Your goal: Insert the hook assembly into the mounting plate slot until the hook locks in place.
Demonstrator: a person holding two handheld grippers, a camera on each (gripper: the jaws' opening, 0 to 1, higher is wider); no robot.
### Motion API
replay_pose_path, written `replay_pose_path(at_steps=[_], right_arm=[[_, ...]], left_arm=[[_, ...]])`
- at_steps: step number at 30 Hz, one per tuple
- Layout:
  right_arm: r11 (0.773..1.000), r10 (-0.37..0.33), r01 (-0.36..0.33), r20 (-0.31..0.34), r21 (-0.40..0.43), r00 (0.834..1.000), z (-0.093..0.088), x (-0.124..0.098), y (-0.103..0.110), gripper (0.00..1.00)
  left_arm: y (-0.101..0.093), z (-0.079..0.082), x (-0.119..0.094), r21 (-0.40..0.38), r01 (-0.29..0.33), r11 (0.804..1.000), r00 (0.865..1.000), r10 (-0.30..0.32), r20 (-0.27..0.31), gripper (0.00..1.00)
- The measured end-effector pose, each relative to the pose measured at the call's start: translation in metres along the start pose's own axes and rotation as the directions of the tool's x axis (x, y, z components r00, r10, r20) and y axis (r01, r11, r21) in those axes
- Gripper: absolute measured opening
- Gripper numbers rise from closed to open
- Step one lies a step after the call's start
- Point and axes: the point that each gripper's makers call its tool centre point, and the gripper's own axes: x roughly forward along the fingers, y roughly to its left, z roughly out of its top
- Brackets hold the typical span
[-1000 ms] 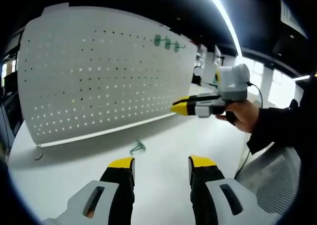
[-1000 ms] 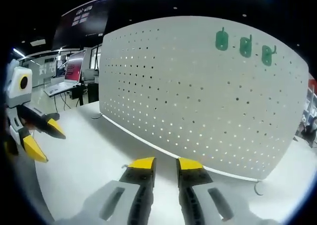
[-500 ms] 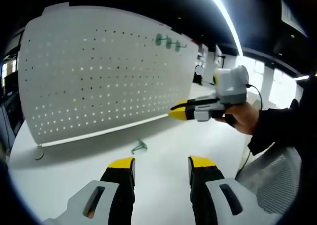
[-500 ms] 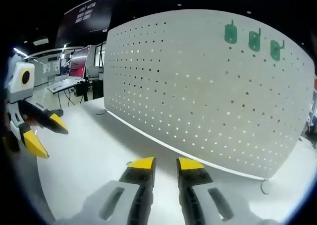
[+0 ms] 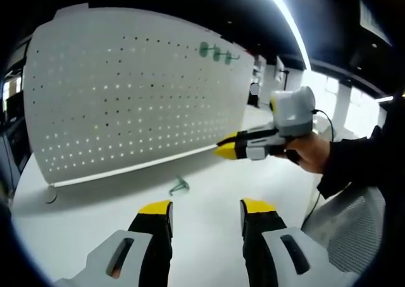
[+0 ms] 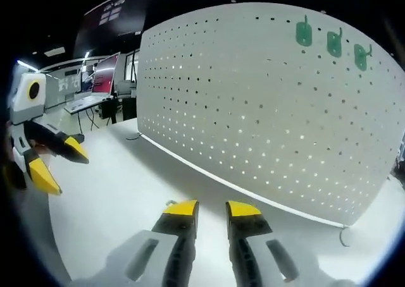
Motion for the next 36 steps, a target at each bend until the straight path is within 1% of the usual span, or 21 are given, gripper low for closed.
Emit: replay_pose_path(at_steps=[11, 18, 24, 36], right_arm=[[0.998, 0.054, -0.055, -0.048, -0.023, 0.997, -0.013, 0.014, 0.019, 0.15], [0.994, 0.096, -0.1, -0.097, -0.04, 0.991, -0.027, 0.026, 0.034, 0.16], [0.991, 0.119, -0.126, -0.122, -0.054, 0.985, -0.034, 0.036, 0.044, 0.16], [0.99, 0.128, -0.137, -0.161, -0.042, 0.979, -0.049, 0.05, 0.046, 0.16]], left_arm=[[0.0, 0.0, -0.001, -0.002, 0.002, 1.0, 1.0, -0.002, -0.001, 0.43], [0.001, 0.002, -0.001, -0.007, 0.002, 1.0, 1.0, -0.002, 0.006, 0.43], [0.0, 0.002, -0.001, -0.008, 0.005, 1.0, 1.0, -0.005, 0.005, 0.43], [0.001, -0.001, 0.0, -0.012, 0.005, 1.0, 1.0, -0.005, -0.003, 0.43]])
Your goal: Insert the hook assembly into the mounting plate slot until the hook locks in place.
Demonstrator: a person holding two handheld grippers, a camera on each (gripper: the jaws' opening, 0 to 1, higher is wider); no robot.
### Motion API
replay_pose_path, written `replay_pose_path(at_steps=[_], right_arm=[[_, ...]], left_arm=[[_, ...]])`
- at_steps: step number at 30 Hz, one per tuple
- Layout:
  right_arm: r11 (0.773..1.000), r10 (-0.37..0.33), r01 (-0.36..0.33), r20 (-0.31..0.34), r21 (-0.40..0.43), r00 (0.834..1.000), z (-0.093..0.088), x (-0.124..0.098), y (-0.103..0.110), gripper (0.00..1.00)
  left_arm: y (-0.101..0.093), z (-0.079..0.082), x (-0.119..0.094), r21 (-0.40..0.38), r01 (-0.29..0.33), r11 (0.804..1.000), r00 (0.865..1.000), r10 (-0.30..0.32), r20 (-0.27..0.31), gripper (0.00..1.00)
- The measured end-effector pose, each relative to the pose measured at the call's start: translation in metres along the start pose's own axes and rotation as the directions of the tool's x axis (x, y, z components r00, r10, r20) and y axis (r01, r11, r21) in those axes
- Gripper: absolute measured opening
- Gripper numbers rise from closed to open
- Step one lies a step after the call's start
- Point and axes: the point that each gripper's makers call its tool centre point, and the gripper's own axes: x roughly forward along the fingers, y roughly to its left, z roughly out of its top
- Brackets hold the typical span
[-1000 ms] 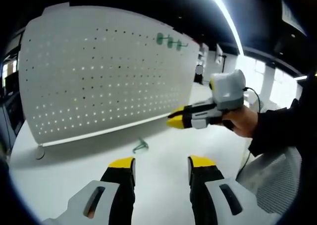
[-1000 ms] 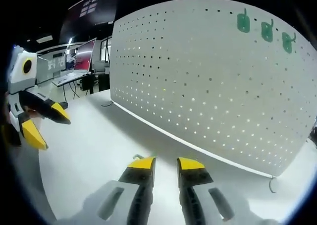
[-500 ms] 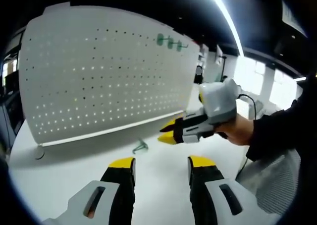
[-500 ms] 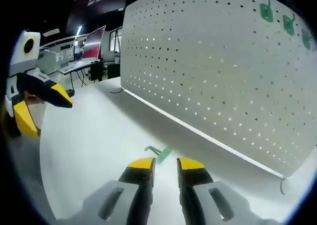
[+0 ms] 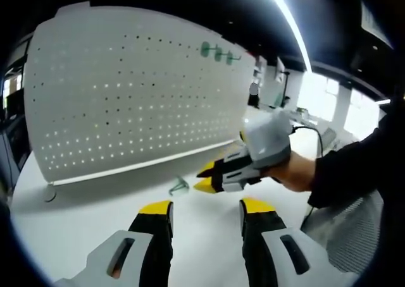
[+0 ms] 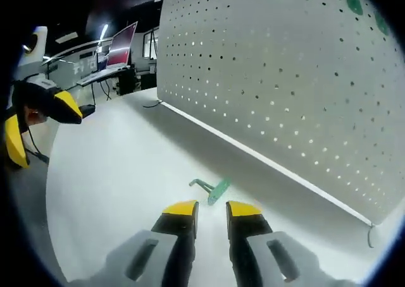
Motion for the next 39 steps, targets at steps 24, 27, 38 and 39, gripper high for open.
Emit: replay_pose_path(at_steps=[24, 27, 38, 39], right_arm=[[1.0, 0.005, -0.005, -0.017, 0.027, 1.0, -0.011, 0.025, 0.0, 0.12], [1.0, 0.004, -0.004, -0.014, 0.023, 1.0, -0.01, 0.025, 0.0, 0.1], [1.0, 0.006, -0.006, -0.001, 0.005, 1.0, -0.008, 0.023, -0.002, 0.02], [1.0, 0.004, -0.004, 0.001, 0.002, 1.0, -0.007, 0.023, -0.002, 0.02]], left_arm=[[0.007, -0.008, 0.001, -0.012, -0.018, 1.0, 0.999, 0.018, -0.028, 0.41], [0.007, -0.009, 0.001, -0.012, -0.019, 1.0, 0.999, 0.019, -0.031, 0.41], [0.008, -0.009, 0.001, -0.009, -0.023, 1.0, 0.999, 0.022, -0.034, 0.4], [0.008, -0.009, 0.001, -0.009, -0.023, 1.0, 0.999, 0.023, -0.034, 0.39]])
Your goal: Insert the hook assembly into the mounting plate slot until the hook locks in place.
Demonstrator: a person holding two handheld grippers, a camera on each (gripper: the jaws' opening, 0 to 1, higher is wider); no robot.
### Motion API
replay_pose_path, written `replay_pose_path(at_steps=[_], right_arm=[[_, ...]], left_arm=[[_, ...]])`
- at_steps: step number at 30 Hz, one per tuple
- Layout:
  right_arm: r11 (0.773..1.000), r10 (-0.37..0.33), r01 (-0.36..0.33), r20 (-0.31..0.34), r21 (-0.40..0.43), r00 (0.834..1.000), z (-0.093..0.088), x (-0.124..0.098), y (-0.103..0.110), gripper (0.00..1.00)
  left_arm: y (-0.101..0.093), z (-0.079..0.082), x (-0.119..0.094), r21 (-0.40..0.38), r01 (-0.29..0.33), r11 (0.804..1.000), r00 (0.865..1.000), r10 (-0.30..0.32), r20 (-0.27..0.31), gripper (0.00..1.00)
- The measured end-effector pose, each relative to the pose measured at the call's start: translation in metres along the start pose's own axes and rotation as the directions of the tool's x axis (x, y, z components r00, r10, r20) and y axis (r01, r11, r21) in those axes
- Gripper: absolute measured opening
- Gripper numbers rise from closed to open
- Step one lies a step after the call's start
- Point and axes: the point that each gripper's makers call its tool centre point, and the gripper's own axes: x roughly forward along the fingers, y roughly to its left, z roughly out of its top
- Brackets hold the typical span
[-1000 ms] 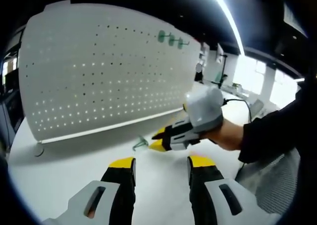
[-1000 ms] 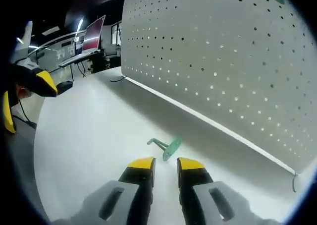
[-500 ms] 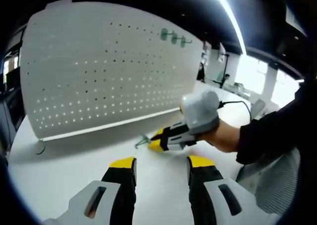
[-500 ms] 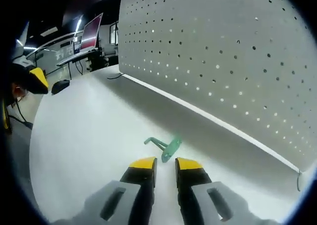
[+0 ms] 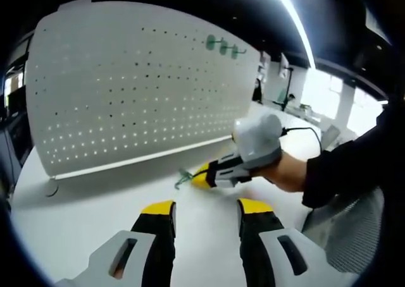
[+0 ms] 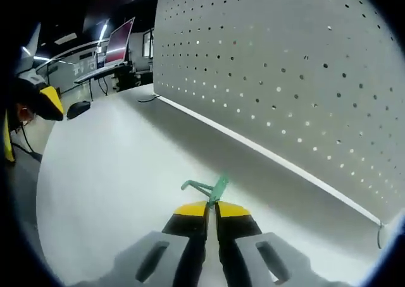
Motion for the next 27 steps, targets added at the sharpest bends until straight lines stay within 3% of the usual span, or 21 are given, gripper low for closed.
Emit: replay_pose_path(at_steps=[10, 27], right_arm=[[0.999, -0.019, 0.02, 0.017, -0.027, 1.0, 0.0069, -0.004, -0.0049, 0.0], [0.999, -0.019, 0.019, -0.003, -0.028, 1.0, 0.0006, 0.0054, -0.0059, 0.02]], left_arm=[[-0.001, -0.0003, -0.0001, 0.003, 0.003, 1.0, 1.0, -0.003, -0.001, 0.39], [-0.0008, -0.0016, 0.0003, 0.0, 0.007, 1.0, 1.0, -0.007, -0.005, 0.38]])
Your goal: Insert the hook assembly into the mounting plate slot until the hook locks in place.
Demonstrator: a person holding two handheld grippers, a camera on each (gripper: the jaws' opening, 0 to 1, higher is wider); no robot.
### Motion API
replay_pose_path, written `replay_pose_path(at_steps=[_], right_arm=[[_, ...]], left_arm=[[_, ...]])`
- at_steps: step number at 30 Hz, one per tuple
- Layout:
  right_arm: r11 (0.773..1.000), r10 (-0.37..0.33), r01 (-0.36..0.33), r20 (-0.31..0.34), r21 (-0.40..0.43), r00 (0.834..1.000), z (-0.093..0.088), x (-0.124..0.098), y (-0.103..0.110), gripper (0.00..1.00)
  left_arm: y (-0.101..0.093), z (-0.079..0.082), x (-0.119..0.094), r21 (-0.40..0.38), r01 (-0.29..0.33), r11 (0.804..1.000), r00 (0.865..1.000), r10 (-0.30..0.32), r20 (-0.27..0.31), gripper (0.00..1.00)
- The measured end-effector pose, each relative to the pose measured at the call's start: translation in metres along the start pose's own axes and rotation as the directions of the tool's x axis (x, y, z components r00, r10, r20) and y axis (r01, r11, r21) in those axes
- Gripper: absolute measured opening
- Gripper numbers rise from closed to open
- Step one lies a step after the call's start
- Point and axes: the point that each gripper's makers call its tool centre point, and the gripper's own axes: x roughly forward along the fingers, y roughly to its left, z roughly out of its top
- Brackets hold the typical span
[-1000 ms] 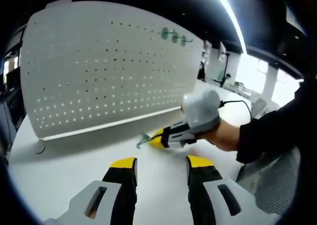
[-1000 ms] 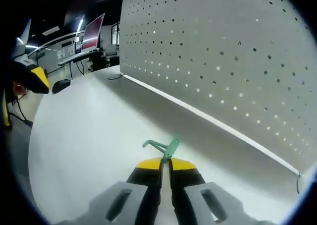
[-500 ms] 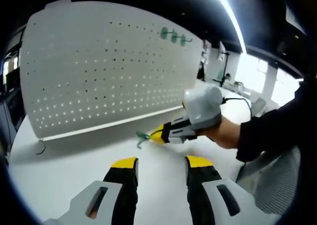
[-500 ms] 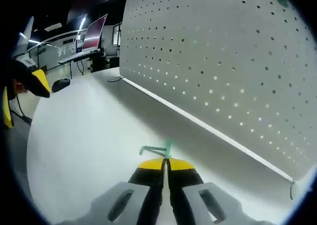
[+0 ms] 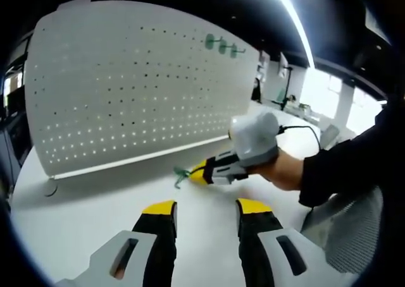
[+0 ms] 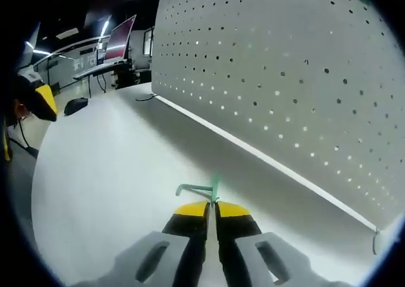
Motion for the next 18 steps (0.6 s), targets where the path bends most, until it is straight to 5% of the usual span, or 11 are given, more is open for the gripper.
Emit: replay_pose_path(at_steps=[18], right_arm=[[0.999, -0.01, 0.011, 0.038, -0.033, 0.999, 0.019, -0.013, -0.005, 0.0]], left_arm=[[-0.001, 0.0, 0.0, 0.003, 0.002, 1.0, 1.0, -0.002, -0.002, 0.38]])
